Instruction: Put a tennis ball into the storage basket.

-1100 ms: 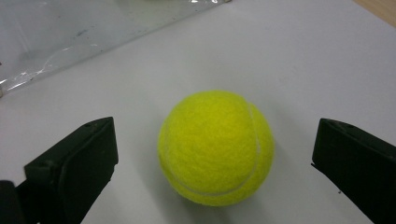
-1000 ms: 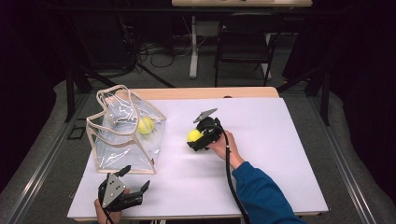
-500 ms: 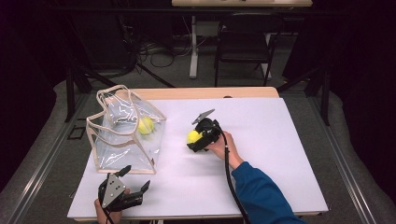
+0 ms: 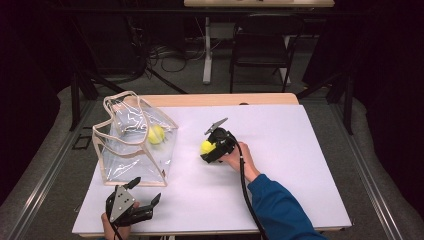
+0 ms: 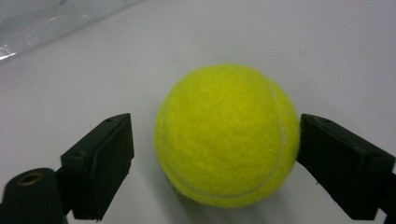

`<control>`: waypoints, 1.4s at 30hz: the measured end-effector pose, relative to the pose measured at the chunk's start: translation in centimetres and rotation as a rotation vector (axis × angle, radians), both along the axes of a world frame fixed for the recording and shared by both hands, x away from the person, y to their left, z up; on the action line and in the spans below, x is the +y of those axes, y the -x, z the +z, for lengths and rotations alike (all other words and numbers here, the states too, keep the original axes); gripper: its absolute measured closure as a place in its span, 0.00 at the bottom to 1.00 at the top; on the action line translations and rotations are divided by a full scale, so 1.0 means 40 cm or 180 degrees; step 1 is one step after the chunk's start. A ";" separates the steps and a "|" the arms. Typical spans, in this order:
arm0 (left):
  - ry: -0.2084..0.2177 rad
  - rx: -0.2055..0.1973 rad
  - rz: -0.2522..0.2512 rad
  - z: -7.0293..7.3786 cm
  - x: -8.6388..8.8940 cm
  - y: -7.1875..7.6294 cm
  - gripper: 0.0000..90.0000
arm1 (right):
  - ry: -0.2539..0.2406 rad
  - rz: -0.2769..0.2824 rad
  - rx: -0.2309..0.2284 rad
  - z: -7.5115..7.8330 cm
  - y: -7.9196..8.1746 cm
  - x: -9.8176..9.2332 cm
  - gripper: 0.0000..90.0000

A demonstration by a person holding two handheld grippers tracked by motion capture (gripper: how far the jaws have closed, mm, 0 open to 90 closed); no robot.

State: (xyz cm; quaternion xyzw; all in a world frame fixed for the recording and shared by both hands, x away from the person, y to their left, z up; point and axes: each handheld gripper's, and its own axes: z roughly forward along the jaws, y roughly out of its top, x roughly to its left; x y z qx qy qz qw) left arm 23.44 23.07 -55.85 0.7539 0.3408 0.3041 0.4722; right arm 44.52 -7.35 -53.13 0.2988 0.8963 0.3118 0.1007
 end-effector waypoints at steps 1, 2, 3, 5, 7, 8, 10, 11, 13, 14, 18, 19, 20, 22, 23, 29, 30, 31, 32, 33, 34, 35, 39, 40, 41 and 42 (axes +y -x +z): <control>0.0000 0.0000 0.0000 0.000 0.000 0.000 0.18 | 0.0000 0.0000 0.0000 0.000 0.000 0.000 0.15; -0.0005 0.0013 -0.0004 0.000 0.001 0.000 0.18 | 0.0023 0.0000 0.0011 -0.003 -0.002 -0.001 0.16; 0.0000 0.0005 -0.0003 0.000 0.001 0.000 0.18 | 0.0031 -0.0009 0.0014 -0.004 -0.003 -0.001 0.17; 0.0009 0.0003 0.0000 0.000 0.000 0.001 0.18 | 0.0028 -0.0016 0.0032 -0.005 -0.003 -0.001 0.18; 0.0009 -0.0001 -0.0014 0.001 0.000 0.002 0.18 | 0.0046 -0.0038 0.0047 -0.006 0.000 0.001 0.20; 0.0009 -0.0003 -0.0009 0.001 0.000 0.003 0.18 | 0.0046 -0.0038 0.0047 -0.006 0.000 0.001 0.20; -0.0001 0.0000 -0.0001 0.001 0.000 0.001 0.18 | 0.0054 -0.0045 0.0041 -0.005 0.000 -0.001 0.24; -0.0001 0.0002 -0.0001 0.000 0.000 0.001 0.18 | 0.0048 -0.0057 0.0018 -0.005 0.000 -0.002 0.26; -0.0004 0.0002 0.0000 0.000 0.000 0.001 0.18 | 0.0050 -0.0069 0.0016 -0.005 -0.001 -0.003 0.27; -0.0005 0.0003 0.0000 0.000 0.001 0.001 0.18 | 0.0043 -0.0060 0.0018 -0.006 -0.001 -0.004 0.27; -0.0007 0.0004 -0.0008 0.001 0.000 0.002 0.18 | 0.0036 -0.0053 0.0014 -0.006 -0.001 -0.005 0.28; -0.0007 0.0004 -0.0008 0.001 0.000 0.002 0.18 | 0.0031 -0.0045 0.0009 -0.006 -0.002 -0.006 0.28; -0.0013 0.0001 -0.0009 0.002 0.000 0.003 0.18 | 0.0022 -0.0049 0.0016 -0.006 -0.001 -0.007 0.28; -0.0012 0.0001 -0.0008 0.002 0.000 0.003 0.18 | 0.0021 -0.0051 0.0001 -0.006 0.000 -0.008 0.28; -0.0005 0.0002 -0.0005 0.001 0.000 0.002 0.18 | 0.0022 -0.0044 -0.0004 -0.005 0.000 -0.008 0.28; 0.0012 0.0001 -0.0006 0.001 0.001 0.003 0.18 | -0.0037 -0.0049 -0.0016 -0.001 0.007 -0.011 0.29; 0.0000 -0.0006 0.0001 0.002 0.001 0.004 0.18 | -0.0047 -0.0043 -0.0034 0.000 0.008 -0.011 0.29; -0.0017 -0.0014 -0.0003 0.003 0.002 0.004 0.18 | -0.0053 -0.0036 -0.0046 0.003 0.009 -0.011 0.29; -0.0011 -0.0020 -0.0007 0.003 0.002 0.004 0.18 | -0.0053 -0.0036 -0.0052 0.006 0.011 -0.011 0.29; 0.0002 -0.0017 -0.0003 0.002 0.001 0.003 0.18 | -0.0055 -0.0035 -0.0066 0.009 0.013 -0.012 0.29; 0.0013 -0.0002 -0.0004 0.001 0.001 0.003 0.18 | -0.0071 -0.0033 -0.0077 0.013 0.015 -0.014 0.29; 0.0015 -0.0001 -0.0002 0.001 0.001 0.003 0.18 | -0.0081 -0.0040 -0.0091 0.017 0.018 -0.016 0.29; 0.0004 -0.0016 0.0000 0.003 0.001 0.005 0.18 | -0.0123 -0.0048 -0.0177 0.034 0.026 -0.024 0.29; 0.0001 -0.0014 -0.0001 0.003 0.001 0.005 0.18 | -0.0154 -0.0072 -0.0190 0.038 0.029 -0.025 0.29; -0.0009 -0.0019 -0.0002 0.004 0.001 0.006 0.18 | -0.0186 -0.0065 -0.0205 0.041 0.031 -0.028 0.29; -0.0009 -0.0019 -0.0002 0.004 0.001 0.006 0.18 | -0.0186 -0.0065 -0.0205 0.041 0.031 -0.028 0.29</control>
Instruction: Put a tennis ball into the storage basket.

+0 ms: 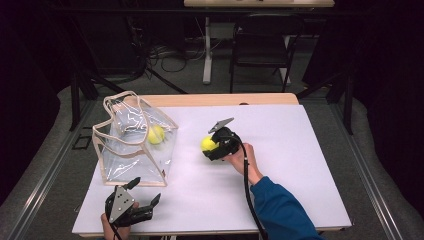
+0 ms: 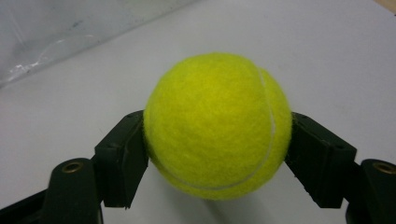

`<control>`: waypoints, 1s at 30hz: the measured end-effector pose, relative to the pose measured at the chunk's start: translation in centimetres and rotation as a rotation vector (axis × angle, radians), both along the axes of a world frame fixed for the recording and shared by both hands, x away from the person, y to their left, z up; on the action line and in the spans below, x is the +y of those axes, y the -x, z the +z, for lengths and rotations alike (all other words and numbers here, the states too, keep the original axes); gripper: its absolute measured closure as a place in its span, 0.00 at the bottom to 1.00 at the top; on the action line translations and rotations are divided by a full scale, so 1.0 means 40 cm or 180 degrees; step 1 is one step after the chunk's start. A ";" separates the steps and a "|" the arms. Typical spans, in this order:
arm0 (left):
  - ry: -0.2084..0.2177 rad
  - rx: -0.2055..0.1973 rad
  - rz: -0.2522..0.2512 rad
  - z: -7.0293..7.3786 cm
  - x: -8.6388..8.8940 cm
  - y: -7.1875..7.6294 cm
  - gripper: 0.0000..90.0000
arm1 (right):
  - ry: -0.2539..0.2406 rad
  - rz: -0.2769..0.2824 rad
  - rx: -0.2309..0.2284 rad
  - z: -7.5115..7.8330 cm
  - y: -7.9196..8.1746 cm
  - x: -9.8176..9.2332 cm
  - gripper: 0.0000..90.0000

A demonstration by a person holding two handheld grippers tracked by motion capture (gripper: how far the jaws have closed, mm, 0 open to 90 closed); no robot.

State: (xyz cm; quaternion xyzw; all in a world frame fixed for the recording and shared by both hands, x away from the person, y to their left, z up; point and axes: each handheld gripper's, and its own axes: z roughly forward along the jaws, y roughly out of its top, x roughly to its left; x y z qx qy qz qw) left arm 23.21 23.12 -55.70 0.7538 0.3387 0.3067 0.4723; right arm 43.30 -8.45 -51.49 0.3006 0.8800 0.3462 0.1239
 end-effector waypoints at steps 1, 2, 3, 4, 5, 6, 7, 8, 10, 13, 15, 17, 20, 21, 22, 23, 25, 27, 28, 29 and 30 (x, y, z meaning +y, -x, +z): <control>0.0015 -0.0002 0.0003 0.001 0.000 0.002 0.18 | -0.0028 -0.0001 -0.0017 0.007 0.006 -0.001 0.29; 0.0013 -0.0007 0.0004 0.000 0.000 0.000 0.18 | -0.0044 0.0014 -0.0034 0.009 0.008 -0.001 0.29; 0.0013 -0.0007 0.0004 0.000 0.000 0.000 0.18 | -0.0044 0.0014 -0.0034 0.009 0.008 -0.001 0.29; -0.0006 0.0011 0.0004 0.000 0.000 -0.001 0.18 | -0.0068 0.0020 -0.0048 0.012 0.009 -0.001 0.29; 0.0025 0.0019 0.0003 -0.002 0.000 -0.002 0.18 | -0.0089 0.0025 -0.0057 0.017 0.013 0.000 0.29; 0.0025 0.0019 0.0003 -0.002 0.000 -0.002 0.18 | -0.0089 0.0025 -0.0057 0.017 0.013 0.000 0.29; 0.0022 0.0019 0.0006 -0.002 0.000 -0.002 0.18 | -0.0107 0.0034 -0.0058 0.019 0.014 0.000 0.29; 0.0015 0.0007 0.0011 -0.001 0.002 0.000 0.18 | -0.0136 0.0058 -0.0078 0.027 0.019 -0.002 0.29; 0.0023 -0.0017 0.0017 0.001 0.003 0.003 0.18 | -0.0178 0.0063 -0.0083 0.033 0.023 -0.004 0.29; 0.0022 -0.0016 0.0021 0.001 0.004 0.003 0.18 | -0.0175 0.0066 -0.0106 0.040 0.027 -0.003 0.29; 0.0041 -0.0006 0.0035 -0.001 0.003 0.000 0.18 | -0.0193 0.0078 -0.0136 0.053 0.033 -0.002 0.29; 0.0029 0.0016 0.0031 -0.002 0.002 -0.002 0.18 | -0.0197 0.0084 -0.0163 0.061 0.034 -0.002 0.29; 0.0035 -0.0002 0.0030 -0.001 0.003 0.000 0.18 | -0.0181 0.0090 -0.0186 0.069 0.035 0.002 0.29; 0.0035 -0.0002 0.0030 -0.001 0.003 0.000 0.18 | -0.0184 0.0094 -0.0191 0.072 0.035 0.003 0.29; 0.0030 0.0015 0.0034 -0.001 0.004 0.000 0.18 | -0.0193 0.0104 -0.0198 0.075 0.036 0.004 0.29; 0.0030 0.0015 0.0034 -0.001 0.004 0.000 0.18 | -0.0193 0.0104 -0.0198 0.075 0.036 0.004 0.29; 0.0036 -0.0024 0.0031 0.003 0.003 0.004 0.18 | -0.0216 0.0099 -0.0211 0.081 0.040 0.009 0.29; 0.0027 -0.0024 0.0026 0.002 0.003 0.004 0.18 | -0.0193 0.0122 -0.0222 0.085 0.044 0.013 0.29; 0.0026 -0.0011 0.0014 0.001 0.003 0.002 0.18 | -0.0193 0.0122 -0.0222 0.085 0.044 0.013 0.29; 0.0046 -0.0006 0.0034 0.001 0.005 0.003 0.18 | -0.0209 0.0137 -0.0244 0.089 0.044 0.014 0.29; 0.0045 -0.0012 0.0032 0.001 0.005 0.003 0.18 | -0.0223 0.0137 -0.0231 0.089 0.044 0.014 0.29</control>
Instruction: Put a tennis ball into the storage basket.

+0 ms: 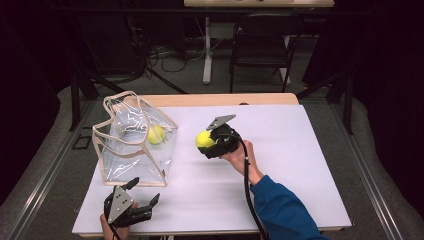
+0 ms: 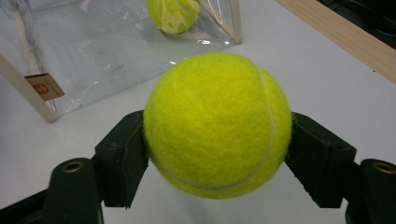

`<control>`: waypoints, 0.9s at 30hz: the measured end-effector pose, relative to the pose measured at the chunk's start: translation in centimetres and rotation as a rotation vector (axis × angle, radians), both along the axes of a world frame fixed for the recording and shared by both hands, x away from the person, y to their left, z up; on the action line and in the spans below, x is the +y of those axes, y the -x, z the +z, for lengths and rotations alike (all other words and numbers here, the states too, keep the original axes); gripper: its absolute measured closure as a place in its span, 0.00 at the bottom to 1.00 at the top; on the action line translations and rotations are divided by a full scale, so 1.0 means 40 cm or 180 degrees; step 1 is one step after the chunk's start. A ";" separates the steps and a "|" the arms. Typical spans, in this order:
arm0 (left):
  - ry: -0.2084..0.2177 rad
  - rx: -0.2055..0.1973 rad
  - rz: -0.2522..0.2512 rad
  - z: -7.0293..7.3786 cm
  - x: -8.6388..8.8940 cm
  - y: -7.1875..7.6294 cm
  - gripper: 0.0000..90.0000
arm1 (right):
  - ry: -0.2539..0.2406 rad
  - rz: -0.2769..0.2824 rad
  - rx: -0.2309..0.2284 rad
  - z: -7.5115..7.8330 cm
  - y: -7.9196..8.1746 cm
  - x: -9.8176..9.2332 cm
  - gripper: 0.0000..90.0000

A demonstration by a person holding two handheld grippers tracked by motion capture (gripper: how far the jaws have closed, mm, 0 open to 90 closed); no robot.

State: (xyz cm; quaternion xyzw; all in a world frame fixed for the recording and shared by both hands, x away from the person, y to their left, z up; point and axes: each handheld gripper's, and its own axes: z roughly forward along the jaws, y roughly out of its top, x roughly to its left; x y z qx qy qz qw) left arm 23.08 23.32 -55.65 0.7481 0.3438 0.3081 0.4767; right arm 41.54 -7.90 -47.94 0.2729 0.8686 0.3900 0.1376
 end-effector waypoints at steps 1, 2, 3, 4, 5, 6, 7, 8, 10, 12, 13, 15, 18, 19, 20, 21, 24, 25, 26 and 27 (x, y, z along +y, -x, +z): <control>0.0000 0.0000 0.0000 0.000 0.000 0.000 0.18 | 0.0007 0.0004 0.0002 -0.001 -0.001 0.001 0.29; -0.0004 -0.0017 -0.0003 0.001 0.000 0.001 0.18 | 0.0025 -0.0004 -0.0002 0.000 0.000 0.004 0.29; -0.0006 -0.0027 -0.0004 0.001 0.000 0.001 0.18 | 0.0025 -0.0004 -0.0002 0.000 0.000 0.004 0.29; 0.0018 -0.0008 -0.0009 -0.001 0.001 0.000 0.18 | 0.0036 0.0001 -0.0008 0.001 0.000 0.008 0.29; 0.0018 -0.0008 -0.0009 -0.001 0.001 0.000 0.18 | 0.0028 0.0006 -0.0011 0.002 0.002 0.009 0.29; 0.0009 -0.0003 0.0005 -0.001 0.001 0.000 0.18 | 0.0028 0.0006 -0.0011 0.002 0.002 0.009 0.29; 0.0016 -0.0008 -0.0005 -0.001 0.001 0.000 0.18 | 0.0025 0.0008 -0.0023 0.005 0.003 0.009 0.29; 0.0002 -0.0004 0.0001 -0.001 0.000 0.000 0.18 | -0.0001 0.0002 -0.0056 0.011 0.005 0.009 0.29; -0.0005 -0.0003 0.0007 -0.001 -0.002 0.000 0.18 | -0.0033 0.0008 -0.0062 0.014 0.006 0.009 0.29; -0.0014 -0.0010 0.0002 -0.001 -0.004 0.000 0.18 | -0.0073 0.0012 -0.0093 0.020 0.007 0.007 0.29; -0.0012 -0.0007 -0.0005 -0.001 -0.004 -0.001 0.18 | -0.0063 0.0006 -0.0095 0.027 0.008 0.008 0.29; -0.0011 -0.0012 -0.0015 -0.002 -0.004 -0.001 0.18 | -0.0033 0.0000 -0.0146 0.036 0.011 0.009 0.29; 0.0007 -0.0008 -0.0006 -0.001 0.000 0.001 0.18 | -0.0039 0.0002 -0.0172 0.043 0.011 0.010 0.29; 0.0017 -0.0027 -0.0009 0.000 0.001 0.002 0.18 | -0.0038 0.0011 -0.0181 0.050 0.012 0.015 0.29; 0.0016 -0.0033 -0.0001 0.002 0.000 0.003 0.18 | -0.0034 0.0017 -0.0188 0.052 0.011 0.017 0.29; 0.0016 -0.0033 -0.0001 0.002 0.000 0.003 0.18 | -0.0034 0.0017 -0.0188 0.052 0.011 0.017 0.29; 0.0014 0.0000 -0.0009 -0.003 -0.002 -0.003 0.18 | -0.0128 0.0081 -0.0177 0.066 0.011 0.025 0.29; 0.0014 0.0000 -0.0009 -0.003 -0.002 -0.003 0.18 | -0.0128 0.0081 -0.0177 0.066 0.011 0.025 0.29; 0.0004 0.0007 -0.0007 -0.003 -0.002 -0.003 0.18 | -0.0135 0.0091 -0.0194 0.070 0.011 0.027 0.29; -0.0006 0.0009 -0.0016 -0.003 -0.002 -0.003 0.18 | -0.0142 0.0098 -0.0225 0.076 0.010 0.029 0.29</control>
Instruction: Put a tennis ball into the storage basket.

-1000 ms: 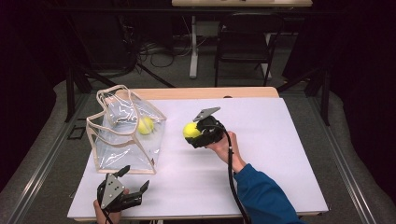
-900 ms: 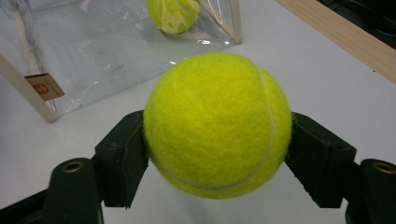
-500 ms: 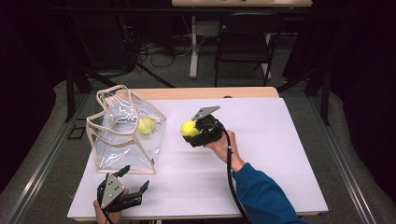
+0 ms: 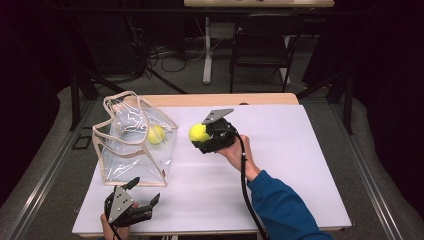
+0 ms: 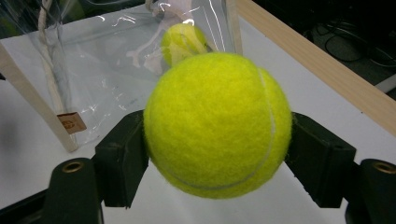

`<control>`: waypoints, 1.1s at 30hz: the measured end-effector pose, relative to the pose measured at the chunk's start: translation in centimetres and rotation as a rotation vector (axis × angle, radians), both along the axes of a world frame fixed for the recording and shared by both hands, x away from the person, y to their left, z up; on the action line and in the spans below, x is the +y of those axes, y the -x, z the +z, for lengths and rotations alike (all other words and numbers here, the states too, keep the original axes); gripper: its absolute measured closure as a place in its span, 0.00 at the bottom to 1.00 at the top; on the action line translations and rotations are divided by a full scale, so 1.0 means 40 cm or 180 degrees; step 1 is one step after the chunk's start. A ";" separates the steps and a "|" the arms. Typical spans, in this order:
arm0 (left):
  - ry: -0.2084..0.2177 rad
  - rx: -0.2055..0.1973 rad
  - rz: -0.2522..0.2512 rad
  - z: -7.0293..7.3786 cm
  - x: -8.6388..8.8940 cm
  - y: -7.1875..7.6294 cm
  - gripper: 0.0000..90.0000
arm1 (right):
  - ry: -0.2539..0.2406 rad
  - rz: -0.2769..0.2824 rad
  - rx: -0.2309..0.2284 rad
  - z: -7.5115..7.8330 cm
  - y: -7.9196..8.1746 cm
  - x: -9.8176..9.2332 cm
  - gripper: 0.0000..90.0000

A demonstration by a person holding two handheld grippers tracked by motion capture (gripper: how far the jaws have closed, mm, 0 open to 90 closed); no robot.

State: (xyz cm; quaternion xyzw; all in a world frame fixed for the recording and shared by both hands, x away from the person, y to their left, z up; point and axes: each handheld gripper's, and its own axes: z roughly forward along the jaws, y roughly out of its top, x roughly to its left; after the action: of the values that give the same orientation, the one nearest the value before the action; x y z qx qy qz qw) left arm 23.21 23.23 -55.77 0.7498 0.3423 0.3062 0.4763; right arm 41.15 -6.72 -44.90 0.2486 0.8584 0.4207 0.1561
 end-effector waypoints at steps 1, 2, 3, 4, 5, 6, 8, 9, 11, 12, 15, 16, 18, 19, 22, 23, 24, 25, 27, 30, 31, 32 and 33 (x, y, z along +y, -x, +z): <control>0.0001 -0.0011 0.0006 0.000 -0.001 0.001 0.18 | -0.0017 0.0002 -0.0002 0.002 -0.001 0.001 0.29; 0.0007 -0.0010 -0.0001 0.000 -0.001 0.001 0.18 | -0.0030 0.0002 0.0000 0.005 -0.001 0.001 0.29; 0.0010 -0.0011 -0.0002 0.000 -0.001 0.001 0.18 | -0.0032 -0.0002 -0.0012 0.006 -0.002 0.002 0.29; 0.0004 -0.0010 -0.0008 0.000 -0.001 0.001 0.18 | -0.0040 0.0002 -0.0013 0.007 -0.002 0.003 0.29; -0.0004 -0.0007 0.0001 0.000 -0.001 0.001 0.18 | -0.0053 0.0004 -0.0008 0.008 -0.002 0.003 0.29; -0.0005 -0.0002 0.0003 0.000 -0.001 0.000 0.18 | -0.0061 0.0006 -0.0008 0.010 -0.002 0.003 0.29; 0.0001 0.0016 0.0019 -0.002 0.000 -0.002 0.18 | -0.0062 0.0014 -0.0036 0.015 -0.002 0.002 0.29; -0.0002 0.0022 0.0014 -0.003 0.000 -0.003 0.18 | -0.0071 0.0018 -0.0033 0.019 -0.003 0.000 0.29; 0.0003 0.0018 0.0013 -0.002 -0.001 -0.002 0.18 | -0.0106 0.0010 -0.0038 0.025 -0.007 -0.002 0.29; 0.0003 0.0018 0.0013 -0.002 -0.001 -0.002 0.18 | -0.0106 0.0010 -0.0038 0.025 -0.007 -0.002 0.29; 0.0001 -0.0011 -0.0009 0.000 -0.001 0.001 0.18 | -0.0156 -0.0004 -0.0026 0.032 -0.012 -0.002 0.29; 0.0004 -0.0011 -0.0001 0.001 0.000 0.002 0.18 | -0.0203 0.0003 0.0012 0.040 -0.014 0.002 0.29; 0.0017 -0.0010 0.0010 0.001 0.000 0.001 0.18 | -0.0213 0.0025 -0.0026 0.050 -0.012 0.008 0.29; 0.0017 -0.0010 0.0010 0.001 0.000 0.001 0.18 | -0.0213 0.0025 -0.0026 0.050 -0.012 0.008 0.29; 0.0002 0.0012 -0.0010 -0.001 -0.001 -0.001 0.18 | -0.0226 0.0051 -0.0071 0.067 -0.012 0.019 0.29; 0.0001 0.0009 -0.0014 -0.001 -0.001 -0.001 0.18 | -0.0234 0.0056 -0.0068 0.070 -0.012 0.022 0.29; -0.0008 0.0005 -0.0015 -0.001 -0.002 -0.001 0.18 | -0.0238 0.0061 -0.0071 0.073 -0.013 0.024 0.29; -0.0008 0.0005 -0.0015 -0.001 -0.002 -0.001 0.18 | -0.0238 0.0061 -0.0071 0.073 -0.013 0.024 0.29; -0.0010 0.0005 -0.0014 0.000 -0.002 -0.001 0.18 | -0.0284 0.0071 -0.0083 0.079 -0.014 0.032 0.29; 0.0001 0.0007 -0.0011 -0.001 -0.001 -0.002 0.18 | -0.0286 0.0069 -0.0114 0.086 -0.016 0.039 0.29; 0.0010 0.0013 -0.0009 -0.002 -0.002 -0.003 0.18 | -0.0286 0.0069 -0.0114 0.086 -0.016 0.039 0.29; 0.0013 0.0025 -0.0015 -0.003 -0.003 -0.004 0.18 | -0.0299 0.0075 -0.0115 0.089 -0.018 0.040 0.29; 0.0006 0.0026 -0.0008 -0.002 -0.003 -0.004 0.18 | -0.0304 0.0077 -0.0126 0.091 -0.020 0.042 0.29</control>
State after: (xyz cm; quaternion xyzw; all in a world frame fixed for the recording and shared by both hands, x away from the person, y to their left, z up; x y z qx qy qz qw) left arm 23.36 23.10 -55.86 0.7510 0.3435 0.3022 0.4761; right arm 41.93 -5.05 -41.25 0.2370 0.8370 0.4679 0.1558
